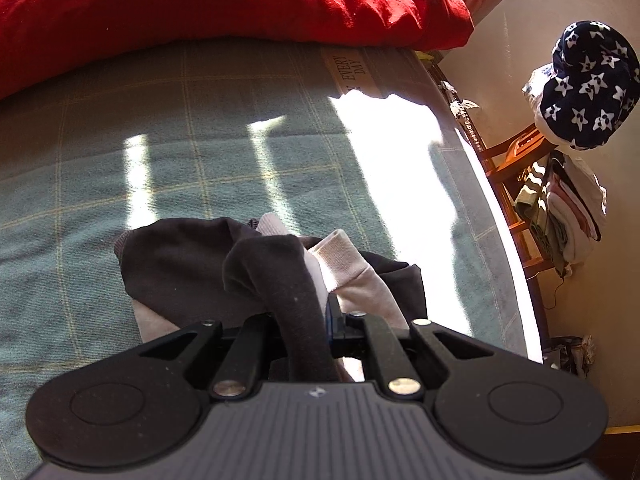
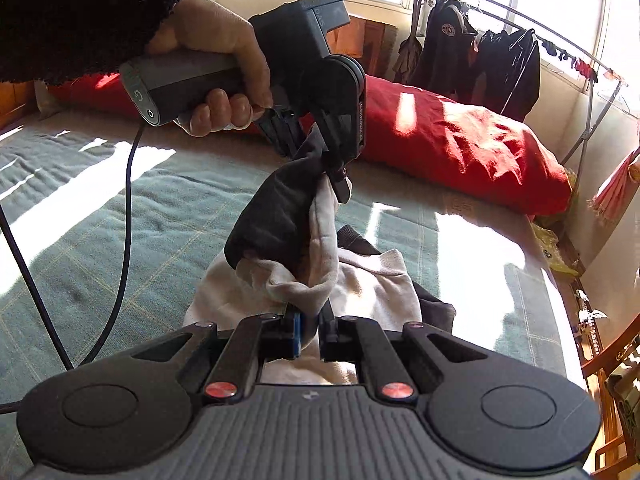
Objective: Fold clothes
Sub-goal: 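Lift the gripped edges with both grippers and fold them over the stack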
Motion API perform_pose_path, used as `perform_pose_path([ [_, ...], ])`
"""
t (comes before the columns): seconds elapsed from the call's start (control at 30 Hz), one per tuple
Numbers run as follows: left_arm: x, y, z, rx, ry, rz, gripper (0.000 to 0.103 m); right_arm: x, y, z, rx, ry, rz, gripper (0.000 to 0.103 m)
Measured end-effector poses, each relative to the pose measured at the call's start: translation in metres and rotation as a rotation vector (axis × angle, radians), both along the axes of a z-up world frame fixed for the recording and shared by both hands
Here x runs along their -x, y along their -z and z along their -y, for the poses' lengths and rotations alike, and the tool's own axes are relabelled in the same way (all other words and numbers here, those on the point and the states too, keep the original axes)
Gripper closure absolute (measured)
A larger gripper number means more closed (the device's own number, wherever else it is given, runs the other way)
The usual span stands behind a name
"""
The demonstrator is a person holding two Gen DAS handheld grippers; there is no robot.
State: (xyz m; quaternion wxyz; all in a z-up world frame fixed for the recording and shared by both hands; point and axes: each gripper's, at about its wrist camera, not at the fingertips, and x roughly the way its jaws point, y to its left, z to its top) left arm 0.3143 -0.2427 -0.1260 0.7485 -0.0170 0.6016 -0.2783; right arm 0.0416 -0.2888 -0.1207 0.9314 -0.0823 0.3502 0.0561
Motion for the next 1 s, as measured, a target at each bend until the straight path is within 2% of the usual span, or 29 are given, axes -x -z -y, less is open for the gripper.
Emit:
perform_pose_path([
  [0.33,0.016,0.034,0.068,0.005,0.088,-0.046,0.096,0.012,0.017,0.043,-0.049,0.112,-0.086,0.094],
  [0.63,0.034,0.075,0.111,-0.049,0.153,-0.074,0.092,0.019,0.048,0.080,-0.179,0.233,-0.200,0.093],
  [0.73,0.037,0.085,0.119,-0.048,0.151,-0.080,0.079,0.022,0.062,0.087,-0.228,0.267,-0.244,0.093],
  [0.8,0.040,0.084,0.124,-0.041,0.167,-0.073,0.059,0.024,0.069,0.089,-0.229,0.283,-0.263,0.089],
  [0.87,0.043,0.080,0.129,-0.032,0.192,-0.060,0.049,0.025,0.074,0.092,-0.235,0.298,-0.279,0.083],
  [0.93,0.046,0.075,0.134,-0.024,0.217,-0.047,0.046,0.027,0.075,0.097,-0.235,0.321,-0.286,0.079],
  [1.0,0.048,0.071,0.139,-0.015,0.242,-0.034,0.043,0.030,0.076,0.100,-0.228,0.348,-0.285,0.066],
])
